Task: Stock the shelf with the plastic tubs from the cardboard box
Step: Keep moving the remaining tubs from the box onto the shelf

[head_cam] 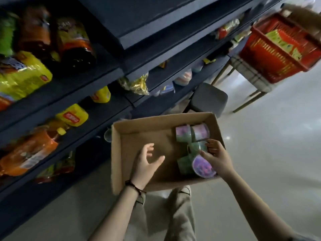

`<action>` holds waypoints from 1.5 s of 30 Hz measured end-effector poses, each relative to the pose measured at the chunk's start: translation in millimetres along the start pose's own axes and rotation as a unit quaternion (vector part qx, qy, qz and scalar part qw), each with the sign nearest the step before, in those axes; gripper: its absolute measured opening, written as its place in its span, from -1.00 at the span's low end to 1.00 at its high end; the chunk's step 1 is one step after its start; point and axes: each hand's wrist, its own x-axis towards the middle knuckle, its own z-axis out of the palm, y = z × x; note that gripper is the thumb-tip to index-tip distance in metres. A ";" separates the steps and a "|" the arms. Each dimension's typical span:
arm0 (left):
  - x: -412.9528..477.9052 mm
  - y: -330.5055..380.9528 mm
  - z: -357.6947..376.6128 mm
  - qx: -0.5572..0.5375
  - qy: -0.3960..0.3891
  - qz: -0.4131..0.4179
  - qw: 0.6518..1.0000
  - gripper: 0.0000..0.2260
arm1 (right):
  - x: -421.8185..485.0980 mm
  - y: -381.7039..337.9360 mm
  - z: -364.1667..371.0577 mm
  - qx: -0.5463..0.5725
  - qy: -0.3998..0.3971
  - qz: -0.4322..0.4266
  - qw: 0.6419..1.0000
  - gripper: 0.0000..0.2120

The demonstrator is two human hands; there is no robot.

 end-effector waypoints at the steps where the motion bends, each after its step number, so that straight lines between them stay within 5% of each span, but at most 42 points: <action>1: 7.7 -8.9 20.3 0.000 -0.015 -0.015 1.000 -0.55 | 16.2 19.0 -6.7 -0.017 -0.020 0.014 1.000 -0.51; 7: 41.4 -62.7 135.9 -0.050 -0.049 -0.117 0.991 -0.47 | 92.2 110.3 -18.1 -0.147 -0.149 0.034 0.977 -0.41; 15: 70.4 -108.6 219.8 -0.079 -0.118 -0.189 0.972 -0.26 | 130.8 158.1 3.2 -0.144 -0.183 -0.002 0.973 -0.71; 21: 94.5 -110.7 227.4 0.013 -0.150 -0.059 0.987 0.16 | 155.8 158.9 17.5 -0.079 -0.154 0.097 0.980 -0.69; 28: 115.7 -101.8 226.1 -0.024 -0.012 -0.043 0.999 0.13 | 166.4 157.1 28.3 0.036 -0.185 0.170 0.967 -0.58; 31: 118.8 -102.7 211.1 -0.081 0.006 -0.092 0.992 0.12 | 172.9 166.6 33.7 0.039 -0.096 0.155 0.982 -0.58; 38: 128.6 -110.3 180.5 -0.121 0.039 -0.131 0.983 0.19 | 187.1 193.6 68.7 -0.009 -0.096 0.182 0.979 0.10; 45: 128.4 -123.6 166.2 -0.126 0.090 -0.176 0.972 0.05 | 190.1 193.4 81.1 -0.046 -0.055 0.209 0.975 0.15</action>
